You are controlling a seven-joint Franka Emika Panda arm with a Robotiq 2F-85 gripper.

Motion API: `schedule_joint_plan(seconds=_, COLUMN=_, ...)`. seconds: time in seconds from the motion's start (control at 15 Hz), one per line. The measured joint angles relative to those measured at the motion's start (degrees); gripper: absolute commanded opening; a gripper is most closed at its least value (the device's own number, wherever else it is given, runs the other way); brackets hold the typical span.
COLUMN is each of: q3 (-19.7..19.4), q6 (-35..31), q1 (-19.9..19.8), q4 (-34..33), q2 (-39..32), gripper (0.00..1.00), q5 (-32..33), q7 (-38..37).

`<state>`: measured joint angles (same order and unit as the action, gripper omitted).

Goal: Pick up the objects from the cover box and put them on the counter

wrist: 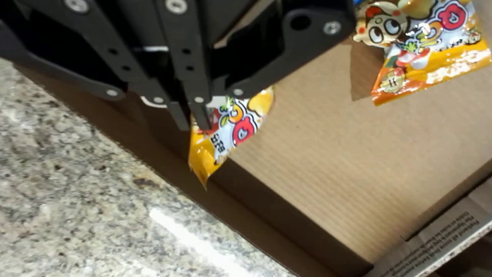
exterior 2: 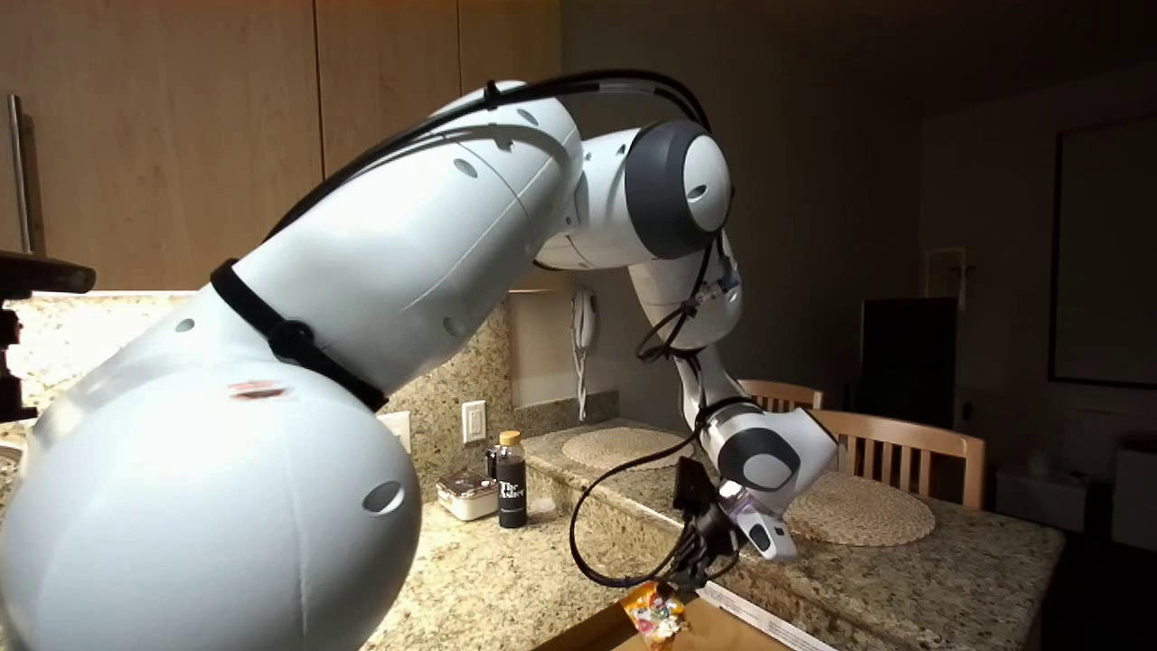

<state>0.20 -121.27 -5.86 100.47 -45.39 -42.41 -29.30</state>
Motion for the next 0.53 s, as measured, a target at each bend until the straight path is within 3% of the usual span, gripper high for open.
schedule_joint_plan(seconds=0.53, q3=-0.52, q6=-0.86, q1=0.15, q4=-0.10, q2=10.75, gripper=0.08, q5=-1.21, q7=0.51)
